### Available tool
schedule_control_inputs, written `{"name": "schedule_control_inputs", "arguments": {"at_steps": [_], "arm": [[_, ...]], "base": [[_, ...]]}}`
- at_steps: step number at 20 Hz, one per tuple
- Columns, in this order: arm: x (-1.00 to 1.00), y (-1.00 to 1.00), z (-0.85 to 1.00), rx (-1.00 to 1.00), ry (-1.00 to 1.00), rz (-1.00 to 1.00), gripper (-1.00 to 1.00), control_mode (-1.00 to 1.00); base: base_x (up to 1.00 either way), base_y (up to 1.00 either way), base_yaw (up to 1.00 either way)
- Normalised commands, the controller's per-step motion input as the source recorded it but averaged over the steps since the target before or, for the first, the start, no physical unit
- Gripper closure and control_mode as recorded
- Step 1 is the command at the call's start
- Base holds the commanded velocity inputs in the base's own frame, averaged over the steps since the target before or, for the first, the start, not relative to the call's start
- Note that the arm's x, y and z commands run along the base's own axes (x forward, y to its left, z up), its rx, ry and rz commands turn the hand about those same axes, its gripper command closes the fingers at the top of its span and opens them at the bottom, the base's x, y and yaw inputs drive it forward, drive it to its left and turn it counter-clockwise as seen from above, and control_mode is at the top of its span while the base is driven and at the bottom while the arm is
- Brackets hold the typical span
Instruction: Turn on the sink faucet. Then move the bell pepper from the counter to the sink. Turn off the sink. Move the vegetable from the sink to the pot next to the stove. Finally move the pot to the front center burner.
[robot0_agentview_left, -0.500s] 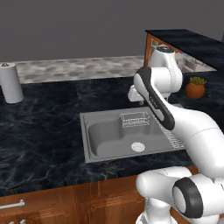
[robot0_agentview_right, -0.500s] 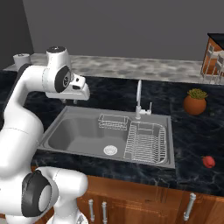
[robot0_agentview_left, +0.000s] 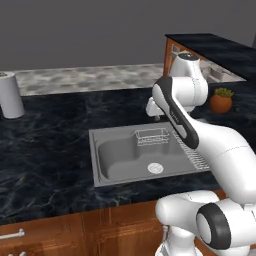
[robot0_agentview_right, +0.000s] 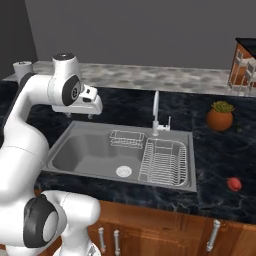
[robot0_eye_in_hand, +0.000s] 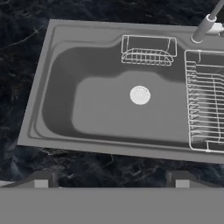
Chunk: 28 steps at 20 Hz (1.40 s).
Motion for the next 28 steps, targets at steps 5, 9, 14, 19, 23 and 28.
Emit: {"name": "schedule_control_inputs", "arguments": {"at_steps": [5,9,14,19,23,28], "arm": [[0.00,0.00,0.00,0.00,0.00,0.00,-1.00,1.00],[0.00,0.00,0.00,0.00,0.00,0.00,-1.00,1.00],[0.00,0.00,0.00,0.00,0.00,0.00,-1.00,1.00],[0.00,0.00,0.00,0.00,0.00,0.00,-1.00,1.00],[0.00,0.00,0.00,0.00,0.00,0.00,-1.00,1.00],[0.00,0.00,0.00,0.00,0.00,0.00,-1.00,1.00]], "base": [[0.03,-0.37,-0.01],[0.06,-0.44,-0.01],[0.04,-0.60,0.00],[0.05,-0.52,0.00],[0.18,-0.22,0.00],[0.31,-0.10,0.00]]}}
